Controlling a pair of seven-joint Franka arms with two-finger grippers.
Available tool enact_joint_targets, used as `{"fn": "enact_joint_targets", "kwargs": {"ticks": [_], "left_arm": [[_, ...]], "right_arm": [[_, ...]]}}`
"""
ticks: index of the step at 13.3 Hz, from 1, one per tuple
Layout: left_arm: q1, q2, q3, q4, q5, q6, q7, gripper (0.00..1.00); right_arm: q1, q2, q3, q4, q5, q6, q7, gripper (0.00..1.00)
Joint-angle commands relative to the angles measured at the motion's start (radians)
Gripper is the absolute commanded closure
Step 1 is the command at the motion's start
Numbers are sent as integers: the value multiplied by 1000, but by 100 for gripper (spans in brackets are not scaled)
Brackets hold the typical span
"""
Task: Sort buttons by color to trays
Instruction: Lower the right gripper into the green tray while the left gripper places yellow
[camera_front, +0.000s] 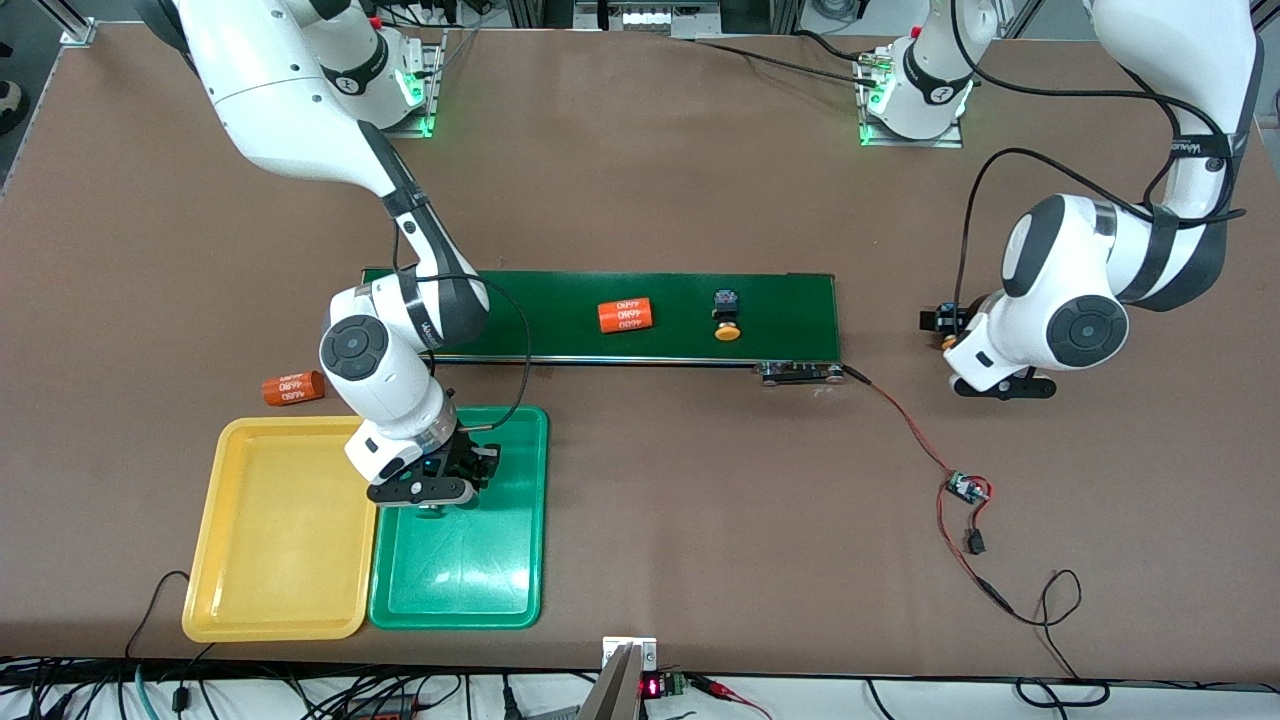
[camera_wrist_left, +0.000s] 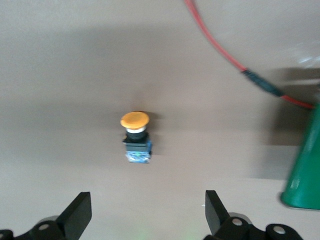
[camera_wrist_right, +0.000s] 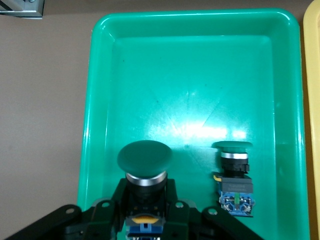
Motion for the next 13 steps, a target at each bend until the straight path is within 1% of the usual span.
{"fn": "enact_joint_targets", "kwargs": {"ticks": [1, 2, 3, 4, 5, 6, 7, 8, 10, 11, 12, 13], "left_arm": [[-11, -13, 74, -129, 17, 168, 80, 0], [-11, -13, 95, -187, 17, 263, 99, 0], [-11, -13, 99, -224, 17, 325, 104, 0], [-11, -11, 102, -254, 15, 365, 104, 0], [-11, -10, 102, -284, 15, 405, 102, 0], [-10, -2, 103, -310, 15, 440, 96, 0], [-10, 6, 106, -346, 9, 486, 84, 0], [-8, 10, 109, -378, 3, 529, 82, 0], [-7, 25, 112, -395, 1, 565, 76, 2], [-4, 30, 114, -398, -2, 565, 67, 11], [-5, 30, 114, -404, -17, 563, 56, 25], [-5, 29, 114, -404, -29, 562, 54, 42]], "right_arm": [[-7, 17, 4, 24, 2, 2, -10, 41], [-7, 17, 3, 24, 2, 2, -10, 34], [-9, 17, 4, 24, 1, 2, -10, 30], [-9, 17, 4, 24, 1, 2, -10, 30], [-7, 15, 4, 22, -1, 4, -10, 25], [-9, 14, 4, 22, -1, 2, -10, 16], [-10, 11, 3, 19, 1, 2, -10, 4], [-15, 3, 4, 7, -1, 1, -10, 0], [-21, -23, 4, -13, -1, -12, -14, 0], [-29, -46, 4, -22, 1, -42, -14, 0], [-38, -67, 3, -24, -1, -105, -16, 0], [-41, -95, 4, -24, -1, -169, -16, 0]]}}
